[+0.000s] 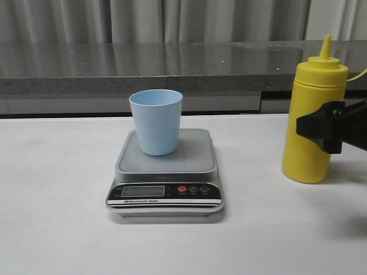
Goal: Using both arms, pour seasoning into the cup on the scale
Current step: 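Move the right gripper to the yellow bottle and grasp its body, then lift the yellow bottle with the right gripper and tilt its nozzle toward the cup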
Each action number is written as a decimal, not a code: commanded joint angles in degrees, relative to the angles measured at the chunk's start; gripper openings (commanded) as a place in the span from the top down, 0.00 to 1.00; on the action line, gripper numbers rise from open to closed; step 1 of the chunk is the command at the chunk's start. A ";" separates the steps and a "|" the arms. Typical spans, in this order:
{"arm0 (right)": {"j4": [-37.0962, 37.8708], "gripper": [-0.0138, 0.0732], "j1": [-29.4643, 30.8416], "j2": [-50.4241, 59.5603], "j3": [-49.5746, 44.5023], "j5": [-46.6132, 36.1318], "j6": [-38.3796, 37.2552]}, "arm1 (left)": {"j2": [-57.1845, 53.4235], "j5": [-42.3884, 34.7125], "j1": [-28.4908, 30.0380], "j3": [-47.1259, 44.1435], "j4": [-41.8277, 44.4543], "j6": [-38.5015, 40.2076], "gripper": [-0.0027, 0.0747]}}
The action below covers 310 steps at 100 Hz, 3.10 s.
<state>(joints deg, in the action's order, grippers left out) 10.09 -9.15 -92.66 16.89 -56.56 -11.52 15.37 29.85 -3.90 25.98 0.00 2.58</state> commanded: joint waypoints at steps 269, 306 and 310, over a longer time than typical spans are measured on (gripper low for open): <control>39.75 0.92 -5.70 11.03 31.65 56.16 0.90 | 0.53 -4.53 0.16 1.43 -0.36 0.57 0.99; 57.36 0.92 -8.01 11.03 33.75 60.06 -0.53 | 0.53 -4.53 0.16 1.43 -0.36 0.57 0.99; 58.72 0.92 -8.72 10.97 34.54 60.77 -0.53 | 0.53 -4.53 0.16 1.43 -0.36 0.57 0.99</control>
<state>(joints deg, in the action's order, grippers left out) 64.52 -16.75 -83.98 48.23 4.35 -11.69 15.37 29.85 -3.90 25.98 0.00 2.58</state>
